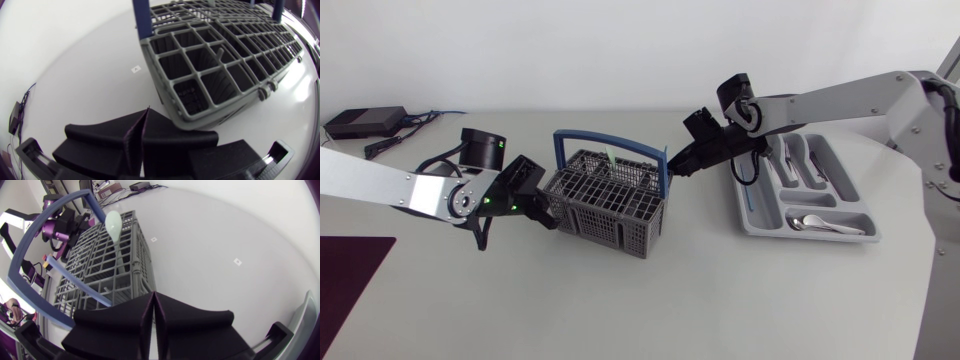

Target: Unload the cutlery basket into the drawer organizer.

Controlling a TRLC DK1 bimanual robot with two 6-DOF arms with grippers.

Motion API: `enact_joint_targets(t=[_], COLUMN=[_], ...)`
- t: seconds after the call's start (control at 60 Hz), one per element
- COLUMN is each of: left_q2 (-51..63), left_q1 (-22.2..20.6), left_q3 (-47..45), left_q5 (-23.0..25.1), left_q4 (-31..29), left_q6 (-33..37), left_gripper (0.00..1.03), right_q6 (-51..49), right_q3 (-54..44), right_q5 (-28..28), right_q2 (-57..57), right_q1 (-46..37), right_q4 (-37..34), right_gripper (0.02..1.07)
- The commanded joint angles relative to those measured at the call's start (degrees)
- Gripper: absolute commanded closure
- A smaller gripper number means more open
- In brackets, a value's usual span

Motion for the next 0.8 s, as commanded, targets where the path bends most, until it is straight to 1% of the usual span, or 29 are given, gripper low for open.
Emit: enact_joint_targets(t=[0.0,0.167,0.267,0.383,0.483,0.6,0.7,0.733,0.75,0.767,0.783], left_q2=[3.0,8.3,11.3,16.6,19.9,21.5,20.1,19.3,19.0,17.8,16.7], left_q1=[0.5,1.3,1.3,1.2,0.6,0.3,1.3,1.8,2.0,2.7,3.6], left_q3=[4.2,12.4,16.9,24.3,29.4,32.0,30.6,29.8,29.5,28.6,27.5], left_q5=[1.2,2.2,2.9,3.7,3.8,3.8,3.8,4.1,4.3,4.8,5.6], left_q4=[1.6,1.7,0.9,-2.1,-4.0,-5.2,-5.6,-5.6,-5.6,-5.7,-6.0], left_q6=[-1.7,-2.4,-2.9,-3.6,-4.0,-4.0,-3.7,-3.6,-3.6,-3.5,-3.4], left_gripper=[0.83,0.83,0.83,0.83,0.83,0.83,0.82,0.82,0.82,0.82,0.82], right_q6=[-1.9,-4.0,-4.8,-4.8,-3.7,-2.5,-2.6,-2.8,-2.9,-3.0,-3.2], right_q3=[-4.8,-14.3,-19.8,-25.3,-29.3,-32.6,-35.2,-36.2,-37.1,-38.4,-39.0], right_q5=[-1.4,-1.1,-0.8,0.4,2.3,7.2,8.4,9.2,9.7,10.1,10.3], right_q2=[-3.9,-10.8,-14.8,-18.7,-21.1,-23.5,-27.2,-28.6,-30.0,-31.9,-32.9], right_q1=[0.3,0.3,1.8,4.7,7.6,9.5,9.0,8.8,8.7,8.5,8.5], right_q4=[-0.8,-0.7,-0.1,0.8,3.3,7.6,9.3,9.9,10.5,11.2,11.4], right_gripper=[1.01,1.01,1.01,1.01,1.01,1.01,1.01,1.0,0.95,0.88,0.84])
